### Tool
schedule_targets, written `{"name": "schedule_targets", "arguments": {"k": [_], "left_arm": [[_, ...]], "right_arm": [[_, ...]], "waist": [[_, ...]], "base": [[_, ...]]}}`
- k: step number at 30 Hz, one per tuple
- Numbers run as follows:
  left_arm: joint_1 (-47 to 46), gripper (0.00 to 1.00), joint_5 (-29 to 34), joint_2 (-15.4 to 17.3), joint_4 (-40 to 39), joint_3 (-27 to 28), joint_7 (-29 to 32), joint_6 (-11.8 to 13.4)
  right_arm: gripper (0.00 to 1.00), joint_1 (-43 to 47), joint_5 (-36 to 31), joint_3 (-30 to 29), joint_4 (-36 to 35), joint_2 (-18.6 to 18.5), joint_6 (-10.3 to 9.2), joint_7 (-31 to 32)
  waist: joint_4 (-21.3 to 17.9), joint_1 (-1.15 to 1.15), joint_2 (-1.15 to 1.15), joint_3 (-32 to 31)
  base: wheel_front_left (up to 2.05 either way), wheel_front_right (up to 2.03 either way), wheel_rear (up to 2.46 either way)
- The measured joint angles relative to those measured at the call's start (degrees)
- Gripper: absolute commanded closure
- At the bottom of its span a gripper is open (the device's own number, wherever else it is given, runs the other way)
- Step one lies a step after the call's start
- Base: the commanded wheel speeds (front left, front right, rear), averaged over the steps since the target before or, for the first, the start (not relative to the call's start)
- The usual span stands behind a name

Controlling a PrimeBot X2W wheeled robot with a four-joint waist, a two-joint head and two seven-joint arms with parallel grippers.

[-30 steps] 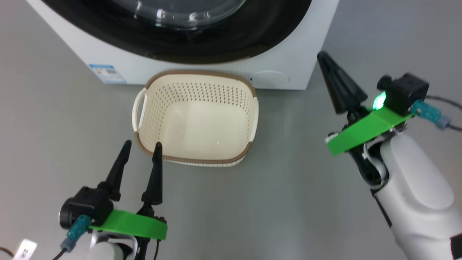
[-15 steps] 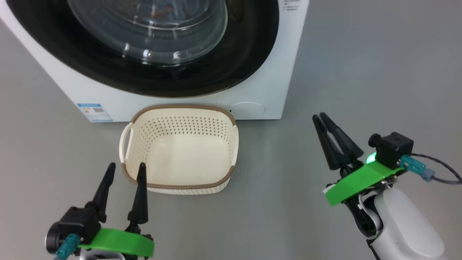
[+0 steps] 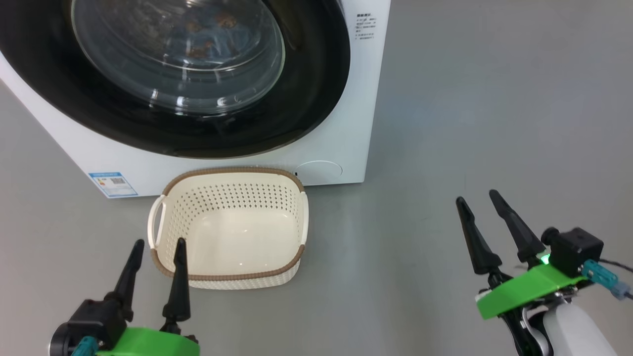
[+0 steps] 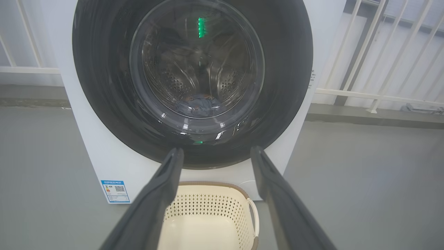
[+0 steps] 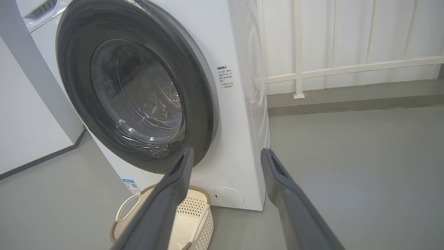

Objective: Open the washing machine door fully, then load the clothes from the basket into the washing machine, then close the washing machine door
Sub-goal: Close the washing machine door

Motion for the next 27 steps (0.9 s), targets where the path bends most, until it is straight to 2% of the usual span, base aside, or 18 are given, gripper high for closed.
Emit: {"name": "schedule_targets", "arguments": {"k": [13, 27], "left_arm": [[2.94, 0.0, 1.97, 0.11, 0.43, 2.47, 0.01, 1.25], [4.28, 0.0, 2.44, 0.13, 0.91, 3.19, 0.01, 1.25]], "right_arm": [[0.0, 8.4, -4.21, -8.26, -4.24, 4.72, 0.0, 0.0], [0.0, 10.6, -6.71, -11.84, -6.05, 5.63, 0.0, 0.0]], "waist": [[-0.77, 0.0, 0.0, -2.45], [-0.13, 0.0, 0.0, -3.6]], "base": [[0.0, 0.0, 0.0], [0.0, 0.0, 0.0]]}}
